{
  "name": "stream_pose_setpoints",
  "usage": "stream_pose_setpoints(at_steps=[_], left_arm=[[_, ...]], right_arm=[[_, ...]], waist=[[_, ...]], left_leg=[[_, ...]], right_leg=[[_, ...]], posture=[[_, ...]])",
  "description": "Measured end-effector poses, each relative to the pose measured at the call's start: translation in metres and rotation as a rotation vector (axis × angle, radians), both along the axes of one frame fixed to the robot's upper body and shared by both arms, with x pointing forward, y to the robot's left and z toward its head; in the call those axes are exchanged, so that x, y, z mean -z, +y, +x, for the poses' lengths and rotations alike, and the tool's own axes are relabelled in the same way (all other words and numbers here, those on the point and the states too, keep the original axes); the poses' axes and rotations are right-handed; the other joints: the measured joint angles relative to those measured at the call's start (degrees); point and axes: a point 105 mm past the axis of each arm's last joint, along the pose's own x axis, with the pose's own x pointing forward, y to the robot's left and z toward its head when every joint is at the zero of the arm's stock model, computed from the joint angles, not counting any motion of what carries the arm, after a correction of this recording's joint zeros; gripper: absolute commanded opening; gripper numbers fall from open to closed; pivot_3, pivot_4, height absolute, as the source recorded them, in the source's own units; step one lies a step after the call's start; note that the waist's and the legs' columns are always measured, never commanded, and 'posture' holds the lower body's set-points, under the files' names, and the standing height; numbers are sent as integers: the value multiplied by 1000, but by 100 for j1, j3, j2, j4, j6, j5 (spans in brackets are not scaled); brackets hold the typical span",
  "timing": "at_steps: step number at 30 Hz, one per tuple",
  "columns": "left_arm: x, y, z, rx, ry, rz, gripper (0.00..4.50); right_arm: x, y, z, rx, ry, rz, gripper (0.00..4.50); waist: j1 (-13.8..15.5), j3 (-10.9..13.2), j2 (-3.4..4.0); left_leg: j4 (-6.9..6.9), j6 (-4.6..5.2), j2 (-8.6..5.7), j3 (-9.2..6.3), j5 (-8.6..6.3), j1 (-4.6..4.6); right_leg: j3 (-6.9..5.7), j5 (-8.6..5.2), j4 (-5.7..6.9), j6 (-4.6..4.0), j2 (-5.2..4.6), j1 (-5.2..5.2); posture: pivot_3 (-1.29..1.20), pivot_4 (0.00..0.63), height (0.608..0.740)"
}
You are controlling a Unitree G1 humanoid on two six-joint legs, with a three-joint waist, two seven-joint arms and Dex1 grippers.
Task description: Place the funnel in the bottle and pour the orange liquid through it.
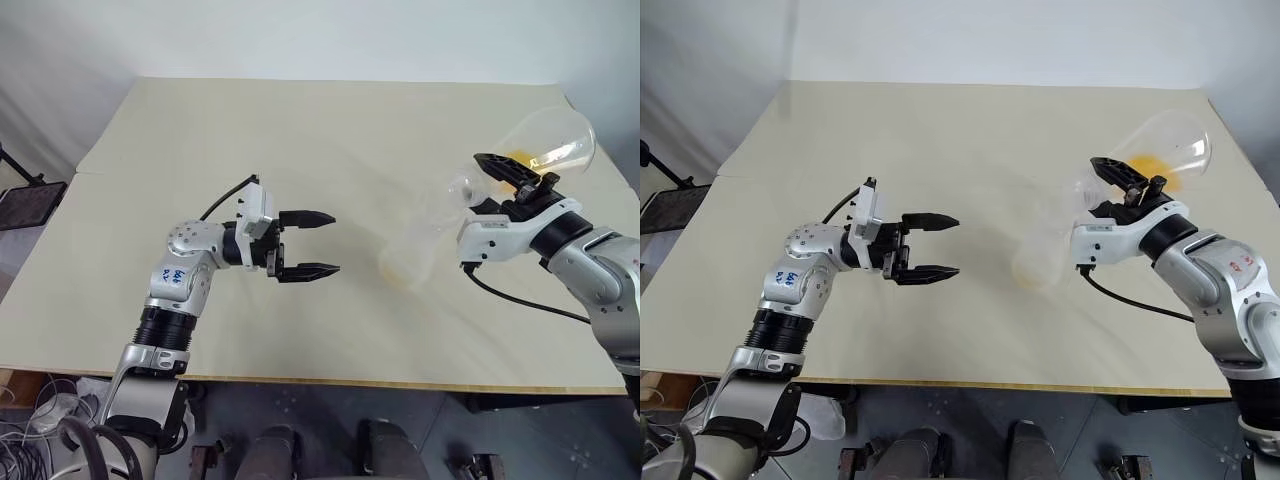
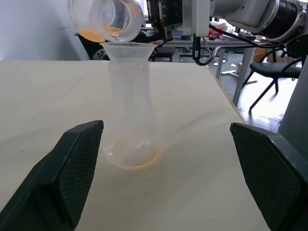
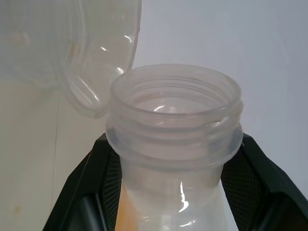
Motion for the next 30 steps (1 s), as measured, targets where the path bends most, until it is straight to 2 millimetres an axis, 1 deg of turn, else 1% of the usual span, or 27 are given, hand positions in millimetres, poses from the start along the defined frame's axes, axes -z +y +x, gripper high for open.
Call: stream_pose_setpoints(at_steps=[6, 30], left_arm=[[0, 0, 0, 0, -3, 0, 4500], [-1, 0, 0, -7, -4, -2, 4500]], right_arm=[[-6, 4, -2, -25, -37, -54, 2426], [-3, 5, 0, -44, -53, -134, 2426]], waist=[[2, 0, 0], [0, 0, 0]], left_leg=[[1, 0, 0, 0, 0, 0], [1, 0, 0, 1, 0, 0]], right_leg=[[0, 0, 1, 0, 0, 0], [0, 0, 2, 0, 0, 0]], posture=[[0, 150, 740], [0, 150, 740]])
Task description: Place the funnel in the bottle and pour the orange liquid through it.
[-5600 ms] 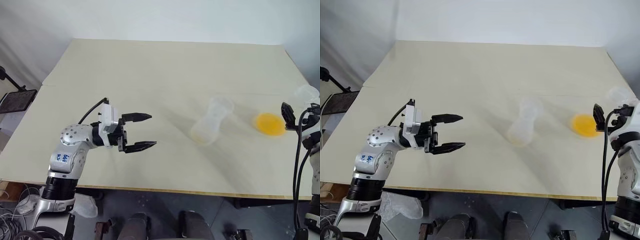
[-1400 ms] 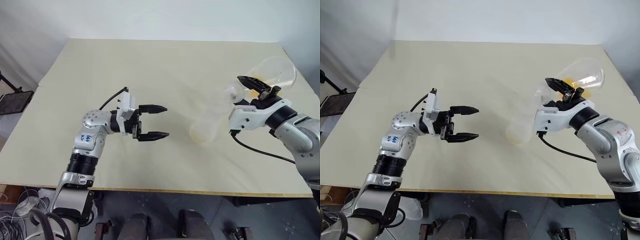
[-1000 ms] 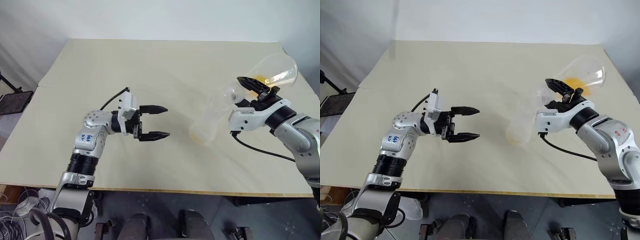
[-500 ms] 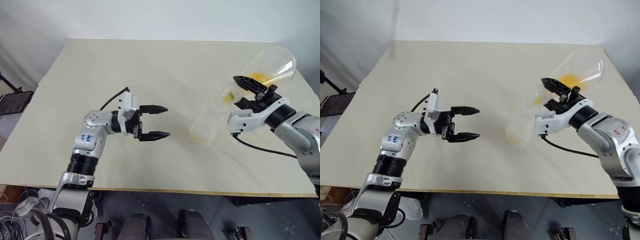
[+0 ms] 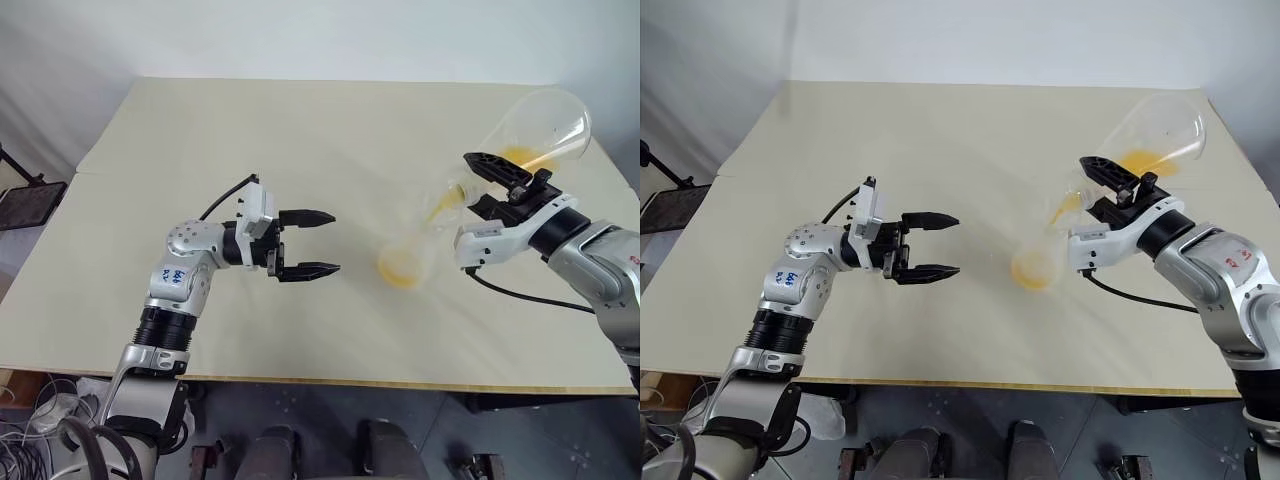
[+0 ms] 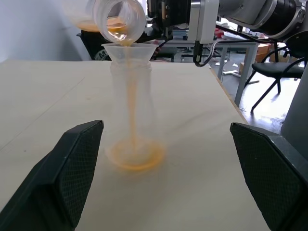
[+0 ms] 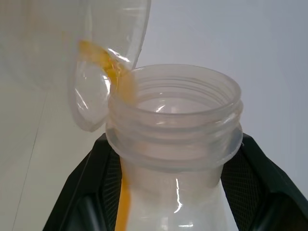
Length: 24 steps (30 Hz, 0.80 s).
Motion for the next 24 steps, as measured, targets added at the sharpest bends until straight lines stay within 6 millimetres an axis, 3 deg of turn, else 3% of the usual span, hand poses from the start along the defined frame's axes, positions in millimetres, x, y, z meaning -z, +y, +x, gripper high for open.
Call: stream_pose_setpoints(at_steps=[24], left_arm=[[0, 0, 0, -1, -1, -2, 4500]], right_arm=[[-6, 1, 1, -23, -36, -65, 2426]], waist=[[-3, 0, 0]], left_leg=[[0, 0, 0, 0, 0, 0]], right_leg=[[0, 0, 1, 0, 0, 0]], posture=[[0, 150, 740]])
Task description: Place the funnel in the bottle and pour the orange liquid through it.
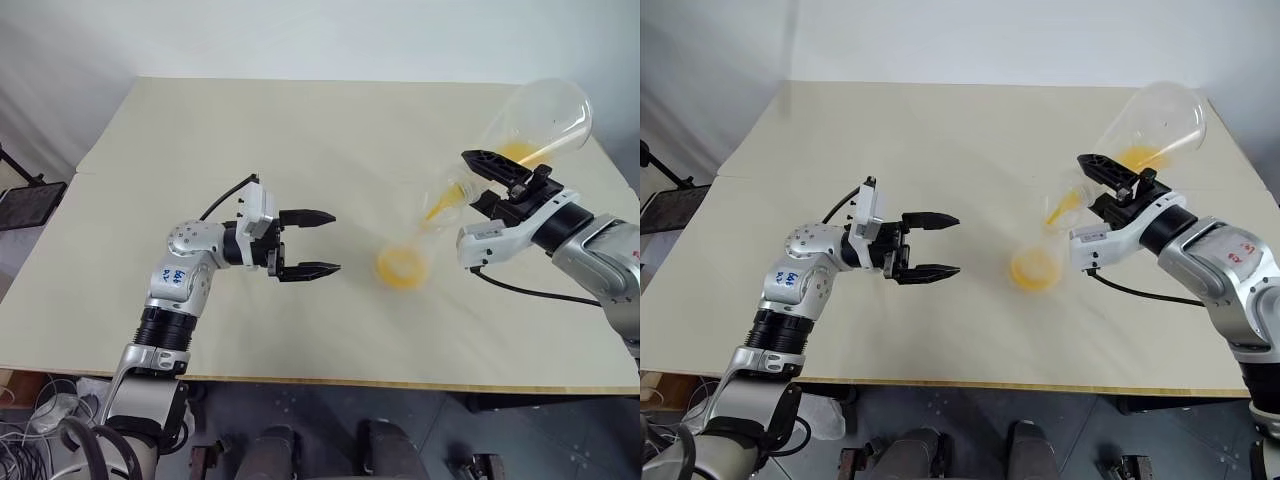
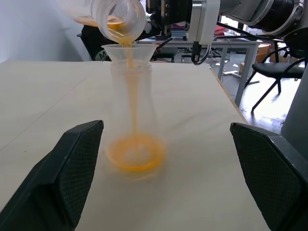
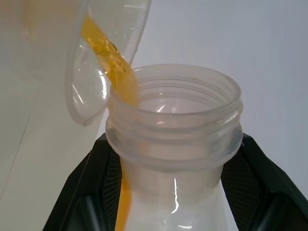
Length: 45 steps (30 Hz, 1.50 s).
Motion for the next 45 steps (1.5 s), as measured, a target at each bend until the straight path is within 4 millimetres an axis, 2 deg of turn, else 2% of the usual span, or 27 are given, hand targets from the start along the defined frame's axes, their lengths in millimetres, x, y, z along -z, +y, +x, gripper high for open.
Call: stream_pose_setpoints(at_steps=[26, 45], left_arm=[[-1, 0, 0, -4, -8, -4, 4500], [-1, -2, 0, -1, -15, -13, 4500]], right_arm=[[-7, 3, -1, -10, -40, -74, 2426], [-3, -1, 1, -14, -52, -124, 2426]], waist=[[0, 0, 0], [-2, 0, 0]], left_leg=[[1, 0, 0, 0, 0, 0], [1, 0, 0, 2, 0, 0]], right_leg=[[0, 0, 1, 0, 0, 0], [1, 0, 1, 0, 0, 0]], posture=[[0, 150, 740], [0, 150, 740]])
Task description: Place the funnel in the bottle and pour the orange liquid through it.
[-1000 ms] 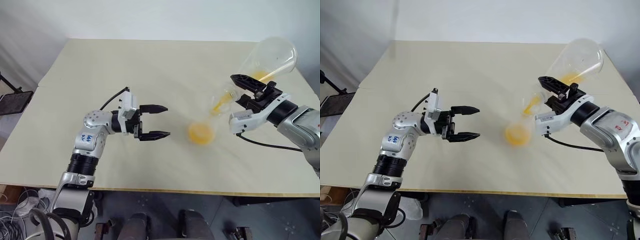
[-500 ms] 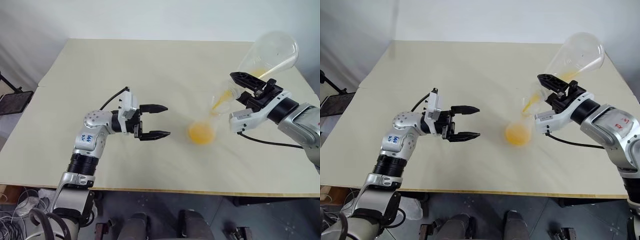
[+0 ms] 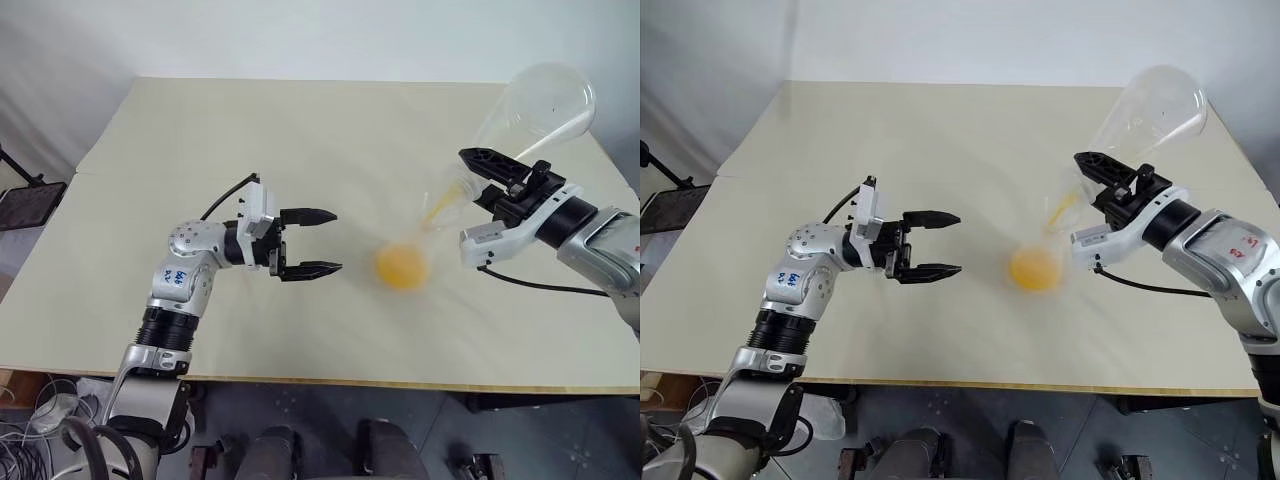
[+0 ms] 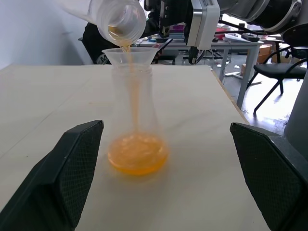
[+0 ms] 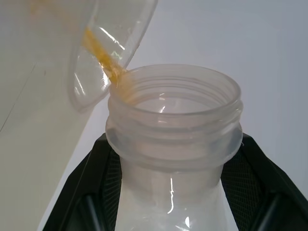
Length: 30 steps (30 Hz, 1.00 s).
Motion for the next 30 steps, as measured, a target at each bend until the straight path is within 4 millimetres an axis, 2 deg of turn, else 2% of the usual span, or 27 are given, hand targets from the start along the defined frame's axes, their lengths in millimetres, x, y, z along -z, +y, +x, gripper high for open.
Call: stream_pose_setpoints(at_steps=[24, 30], left_arm=[[0, -1, 0, 0, -1, -3, 4500], [0, 0, 0, -2, -2, -2, 4500]], right_arm=[[2, -2, 3, -12, -27, -39, 2426], [2, -2, 3, -19, -4, 73, 2426]], waist=[[0, 0, 0], [-1, 0, 0]], left_leg=[[0, 0, 0, 0, 0, 0], [1, 0, 1, 0, 0, 0]], right_leg=[[1, 0, 1, 0, 0, 0], [0, 0, 2, 0, 0, 0]], posture=[[0, 150, 740], [0, 150, 740]])
